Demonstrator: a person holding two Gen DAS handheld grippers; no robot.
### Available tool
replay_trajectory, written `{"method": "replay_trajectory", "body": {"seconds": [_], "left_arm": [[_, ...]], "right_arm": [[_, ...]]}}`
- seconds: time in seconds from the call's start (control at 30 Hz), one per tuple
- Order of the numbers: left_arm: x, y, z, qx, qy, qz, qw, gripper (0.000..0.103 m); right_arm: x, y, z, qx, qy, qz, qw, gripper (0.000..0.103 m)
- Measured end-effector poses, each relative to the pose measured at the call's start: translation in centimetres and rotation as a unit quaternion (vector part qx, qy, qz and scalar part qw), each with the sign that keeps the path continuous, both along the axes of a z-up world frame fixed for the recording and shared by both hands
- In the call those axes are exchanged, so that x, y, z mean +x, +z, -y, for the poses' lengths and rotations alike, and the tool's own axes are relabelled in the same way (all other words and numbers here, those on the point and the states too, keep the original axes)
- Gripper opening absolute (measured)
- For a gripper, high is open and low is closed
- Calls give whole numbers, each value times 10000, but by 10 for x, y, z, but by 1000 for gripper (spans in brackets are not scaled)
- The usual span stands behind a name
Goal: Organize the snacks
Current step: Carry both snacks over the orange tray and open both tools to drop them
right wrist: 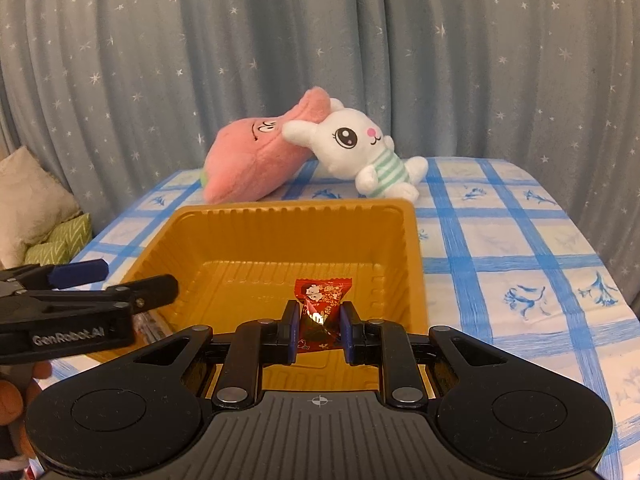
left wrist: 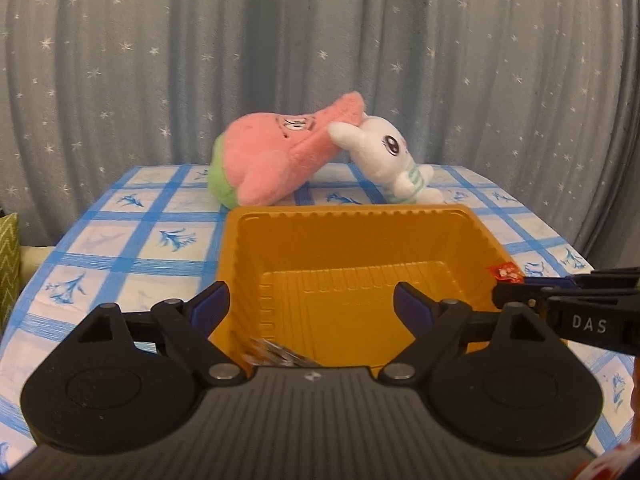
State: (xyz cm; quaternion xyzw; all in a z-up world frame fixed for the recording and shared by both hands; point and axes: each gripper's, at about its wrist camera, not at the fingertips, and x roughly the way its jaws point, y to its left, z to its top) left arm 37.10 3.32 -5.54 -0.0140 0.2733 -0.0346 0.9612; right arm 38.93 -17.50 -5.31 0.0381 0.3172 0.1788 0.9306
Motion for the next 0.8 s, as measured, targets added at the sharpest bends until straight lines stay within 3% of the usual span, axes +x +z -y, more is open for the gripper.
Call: {"method": "replay_trajectory", "body": {"seconds": [0.4,0.5,0.8], "left_arm": [[-7,4,-16,13,184,-36,9998,88],[-9,4,-18,21,207,-44,9998,88],[-22,14,-17,43,186,-53,9998,88]], "right_arm": [[-1,3,-4,382,136,101,9991,24],[0,5,2,682,102,144,9975,68],[-10,22,23,788,-282,326,9960,69]]}}
